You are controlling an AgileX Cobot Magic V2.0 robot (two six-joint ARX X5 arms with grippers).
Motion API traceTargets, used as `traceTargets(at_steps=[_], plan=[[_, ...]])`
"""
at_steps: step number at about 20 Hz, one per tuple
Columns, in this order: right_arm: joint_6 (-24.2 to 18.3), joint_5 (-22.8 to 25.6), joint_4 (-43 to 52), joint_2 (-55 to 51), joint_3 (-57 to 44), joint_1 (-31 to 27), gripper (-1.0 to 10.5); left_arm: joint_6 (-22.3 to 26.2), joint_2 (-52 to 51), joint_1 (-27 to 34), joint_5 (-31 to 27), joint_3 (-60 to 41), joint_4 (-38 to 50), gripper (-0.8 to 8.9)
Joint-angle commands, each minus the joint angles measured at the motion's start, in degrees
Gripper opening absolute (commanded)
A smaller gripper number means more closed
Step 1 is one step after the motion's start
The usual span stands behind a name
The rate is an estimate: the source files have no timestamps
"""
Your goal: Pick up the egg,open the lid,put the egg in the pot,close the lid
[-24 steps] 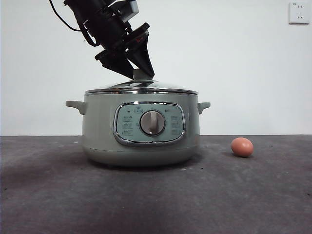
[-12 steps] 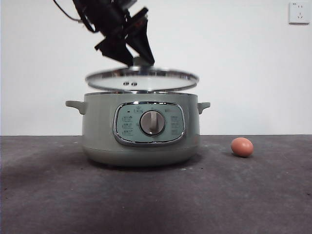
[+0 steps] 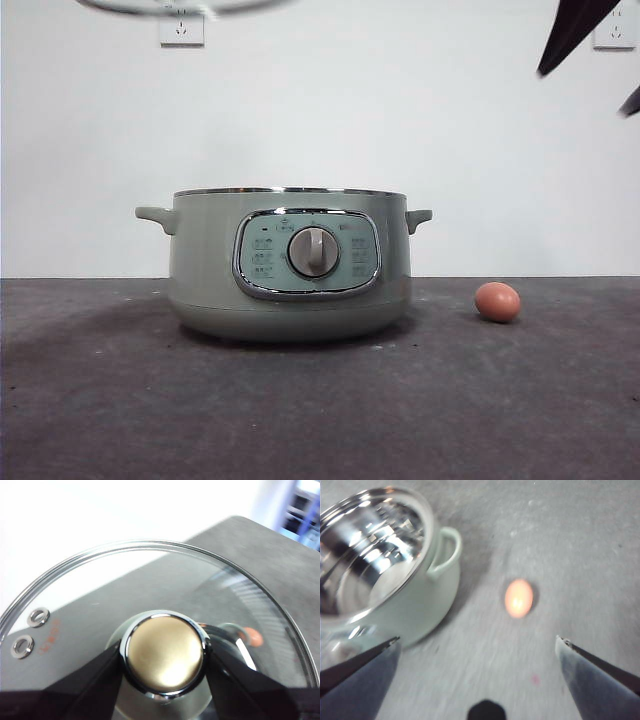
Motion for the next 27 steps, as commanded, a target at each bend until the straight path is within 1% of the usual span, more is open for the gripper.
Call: traceTargets(at_steps=[1, 3, 6, 8, 10, 13, 16, 21, 23, 27], plan=[[1.64, 0.39, 4.76, 6.01, 0.24, 0.04, 6.0, 0.11, -3.02, 3.06, 0.61, 0.52, -2.82, -0.07], [1.68, 1.05, 9.62, 12.22, 0.24, 0.42, 6.0, 1.40, -5.44, 5.62, 0.61, 0.52, -7.54, -0.07], [1.62, 3.15, 15.39, 20.50, 1.07, 1.53, 6.0, 1.36, -8.66, 6.58, 0.63, 0.52, -9.64, -0.06], [0.94, 4.02, 15.67, 26.12, 3.85, 2.71, 6.0, 1.31, -10.38, 6.54, 0.63, 0.52, -10.19, -0.06], [0.46, 6.10, 15.58, 31.30, 7.56, 3.93, 6.0, 1.31, -11.39, 6.25, 0.63, 0.52, -11.15, -0.06], [-0.57, 8.24, 12.35, 37.38, 13.73, 5.27, 6.0, 1.31, -11.98, 5.53, 0.61, 0.52, -12.63, -0.06], [-0.74, 9.09, 9.01, 41.11, 17.07, 5.33, 6.0, 1.36, -11.98, 5.53, 0.61, 0.52, -12.81, -0.06], [-1.90, 11.23, 8.96, 43.34, 17.27, 5.57, 5.9, 1.40, -11.93, 5.53, 0.63, 0.52, -12.61, -0.07], [-2.05, 11.47, 9.66, 43.87, 17.27, 5.66, 5.1, 1.40, -11.93, 5.53, 0.61, 0.52, -12.61, -0.07], [-2.03, 11.63, 9.14, 45.24, 17.27, 6.43, 5.0, 1.40, -11.93, 5.53, 0.63, 0.52, -12.55, -0.07]])
